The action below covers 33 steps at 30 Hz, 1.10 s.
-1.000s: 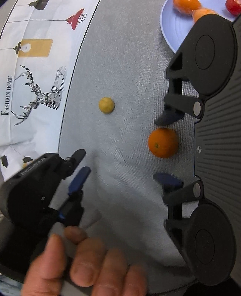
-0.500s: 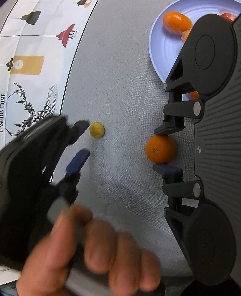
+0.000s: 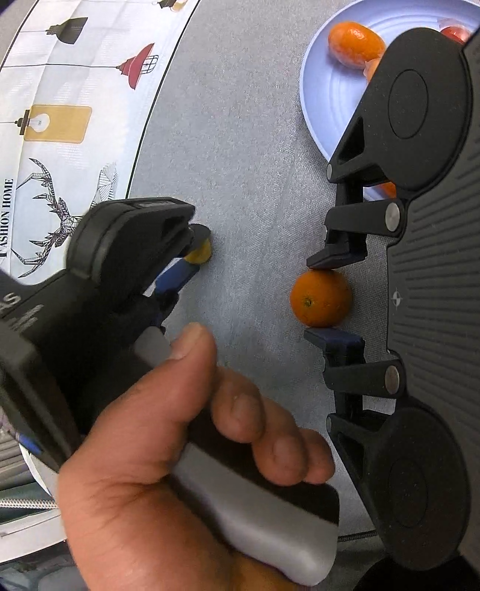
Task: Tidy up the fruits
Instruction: 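Grasp a mandarin from the table with the right tool while the left tool grasps a small yellow fruit, then carry the mandarin over the plate with the right tool while the left tool carries the yellow fruit there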
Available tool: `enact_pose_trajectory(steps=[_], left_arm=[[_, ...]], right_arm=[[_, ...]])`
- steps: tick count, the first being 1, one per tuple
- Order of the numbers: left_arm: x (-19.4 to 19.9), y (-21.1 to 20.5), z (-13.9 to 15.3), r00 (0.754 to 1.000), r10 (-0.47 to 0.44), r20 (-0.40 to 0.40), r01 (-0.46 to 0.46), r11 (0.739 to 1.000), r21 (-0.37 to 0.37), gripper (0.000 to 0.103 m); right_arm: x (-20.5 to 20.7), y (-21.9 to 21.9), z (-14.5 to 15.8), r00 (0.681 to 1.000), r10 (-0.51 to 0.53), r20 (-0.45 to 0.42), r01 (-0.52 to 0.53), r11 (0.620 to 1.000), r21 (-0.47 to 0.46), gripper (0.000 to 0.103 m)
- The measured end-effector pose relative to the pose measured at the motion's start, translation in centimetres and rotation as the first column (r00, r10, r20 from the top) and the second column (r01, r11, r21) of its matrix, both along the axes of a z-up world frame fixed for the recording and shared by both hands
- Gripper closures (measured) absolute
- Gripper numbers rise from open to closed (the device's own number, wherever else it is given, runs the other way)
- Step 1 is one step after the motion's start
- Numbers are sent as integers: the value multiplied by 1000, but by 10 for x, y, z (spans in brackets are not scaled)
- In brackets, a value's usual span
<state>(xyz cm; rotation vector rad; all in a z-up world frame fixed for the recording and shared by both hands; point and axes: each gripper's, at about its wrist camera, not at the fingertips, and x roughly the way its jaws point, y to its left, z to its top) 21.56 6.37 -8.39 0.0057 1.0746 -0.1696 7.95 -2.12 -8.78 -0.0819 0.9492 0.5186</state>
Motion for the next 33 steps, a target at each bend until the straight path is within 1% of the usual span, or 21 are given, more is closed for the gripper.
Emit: enact_pose_trajectory(steps=[3,7,9,11,13,15,18,21,23,25,26,28,29,31,33], left_arm=[[-2,2,3,1000,21,17,-21,999,27,76],[-8,12,15,997,68,47,-68,998,8,76],[-13,19,22,993,102,62,-102,995,-3,76],[-22,25,31,987,138,84,-139,990,2,76],[-35,27,44,979,166,116,-168,986,12,76],[-54,28,60,968,197,154,-198,980,-14,76],[-84,23,82,954,212,212,-206,977,-47,76],[-110,12,95,948,188,257,-178,982,-62,76],[-126,-1,99,948,155,279,-146,988,-50,76],[-140,-17,99,952,103,287,-97,995,-36,76],[-146,-27,98,956,74,285,-66,997,-38,76],[-158,-43,94,963,19,270,-4,998,-58,76],[-162,-50,92,966,-3,260,23,997,-72,76],[-169,-64,86,972,-50,231,75,992,-100,76],[-176,-76,79,972,-104,211,127,987,-97,76]], right_arm=[[-2,-2,4,1000,-1,20,0,1000,6,67],[-5,-6,10,999,0,38,0,1000,13,67],[-10,-10,17,998,-4,60,3,1000,17,67],[-14,-17,26,997,-12,79,10,1000,24,67],[-21,-29,40,994,-35,101,32,999,35,67],[-28,-44,56,992,-61,115,56,997,46,67],[-42,-72,85,980,-115,160,108,993,50,67],[-56,-113,115,962,-175,210,165,984,62,67],[-67,-135,123,950,-206,235,199,979,51,67],[-80,-155,120,939,-244,241,241,970,45,67],[-84,-163,112,935,-268,230,266,963,42,67],[-85,-174,92,935,-307,175,308,951,21,67],[-86,-177,89,935,-320,155,321,947,19,67],[-90,-180,84,936,-318,154,317,948,27,67],[-93,-181,79,937,-310,163,317,948,-19,67]])
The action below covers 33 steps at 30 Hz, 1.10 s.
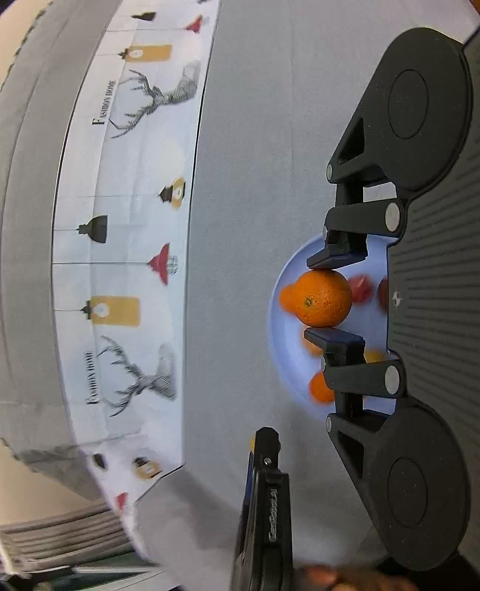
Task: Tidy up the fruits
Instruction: 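Carry the mandarin over the plate with the right tool while the left tool carries the yellow fruit there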
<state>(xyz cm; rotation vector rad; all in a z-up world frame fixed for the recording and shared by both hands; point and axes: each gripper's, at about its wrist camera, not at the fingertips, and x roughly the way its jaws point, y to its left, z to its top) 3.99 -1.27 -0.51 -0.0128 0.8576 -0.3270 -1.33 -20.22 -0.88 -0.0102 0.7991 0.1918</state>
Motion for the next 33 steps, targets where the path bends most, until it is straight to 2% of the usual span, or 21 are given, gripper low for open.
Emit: enact_pose_trajectory(steps=[3,7,13,21,29,33], left_arm=[[-8,-21,-9,995,-102,-13,103,993,53,76],[-17,-40,-21,976,-217,-28,219,972,91,76],[-25,-62,-34,949,-315,-24,314,934,168,76],[-21,-69,-38,943,-328,-45,331,926,183,76],[-21,-75,-48,930,-357,-85,367,903,225,76],[-20,-72,-50,932,-351,-91,363,904,228,76]], right_arm=[[4,-7,-5,999,-28,-19,28,1000,14,67],[12,-7,-15,999,-34,-34,35,999,16,68],[16,9,-20,1000,27,-12,-28,998,-50,68],[18,10,-18,999,52,-2,-52,997,-52,68],[16,13,-18,998,65,1,-65,997,-43,67],[15,19,-19,996,86,2,-86,995,-42,67]])
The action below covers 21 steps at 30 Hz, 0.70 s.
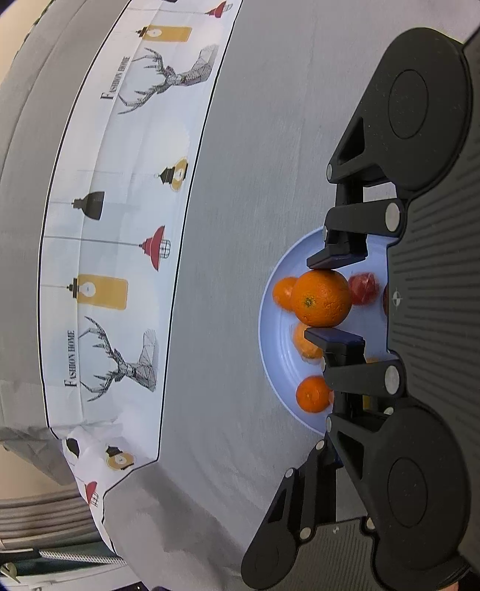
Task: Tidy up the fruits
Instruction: 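Carry the mandarin over the plate with the right tool while the left tool carries the yellow fruit there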
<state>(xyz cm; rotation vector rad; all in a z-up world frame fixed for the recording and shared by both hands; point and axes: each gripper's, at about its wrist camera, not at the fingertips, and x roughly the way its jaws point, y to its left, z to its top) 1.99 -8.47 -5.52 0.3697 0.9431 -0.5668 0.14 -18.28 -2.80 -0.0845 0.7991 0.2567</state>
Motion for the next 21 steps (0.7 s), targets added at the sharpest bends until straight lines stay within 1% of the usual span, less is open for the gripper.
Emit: enact_pose_trajectory(steps=[5,12,21], left_arm=[[2,0,-1,1000,5,-11,-5,1000,4,76],[2,2,-4,999,8,-32,-7,1000,7,76],[5,2,-5,1000,4,-30,-3,1000,21,76]], right_arm=[[0,8,-2,1000,19,-1,-19,1000,-11,67],[3,9,-4,1000,14,-2,-14,1000,-9,67],[1,10,-2,999,34,11,-34,999,-15,67]])
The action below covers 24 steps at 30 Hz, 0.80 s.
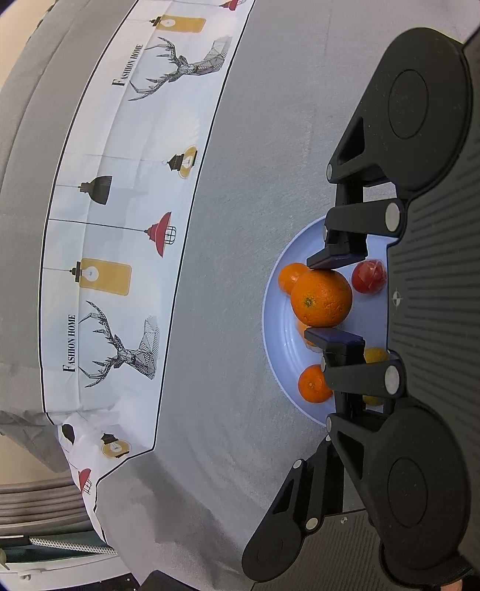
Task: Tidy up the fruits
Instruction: 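Carry the mandarin over the plate with the right tool while the left tool carries the yellow fruit there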
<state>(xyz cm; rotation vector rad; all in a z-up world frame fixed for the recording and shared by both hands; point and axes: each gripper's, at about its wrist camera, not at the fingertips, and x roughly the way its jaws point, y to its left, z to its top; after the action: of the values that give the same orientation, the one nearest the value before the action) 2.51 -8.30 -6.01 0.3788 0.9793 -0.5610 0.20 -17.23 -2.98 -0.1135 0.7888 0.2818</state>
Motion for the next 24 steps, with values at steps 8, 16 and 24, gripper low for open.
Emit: enact_pose_trajectory(steps=[8,16,24], left_arm=[[0,2,1,1000,5,-4,-5,1000,-10,76],[-1,4,1,1000,9,-2,-9,1000,-17,76],[-2,4,1,1000,-5,-7,5,1000,-16,76]], right_arm=[[1,3,0,1000,22,-6,-22,1000,1,67],[1,4,-1,1000,27,-11,-27,1000,-1,67],[2,5,-2,1000,28,-11,-28,1000,-2,68]])
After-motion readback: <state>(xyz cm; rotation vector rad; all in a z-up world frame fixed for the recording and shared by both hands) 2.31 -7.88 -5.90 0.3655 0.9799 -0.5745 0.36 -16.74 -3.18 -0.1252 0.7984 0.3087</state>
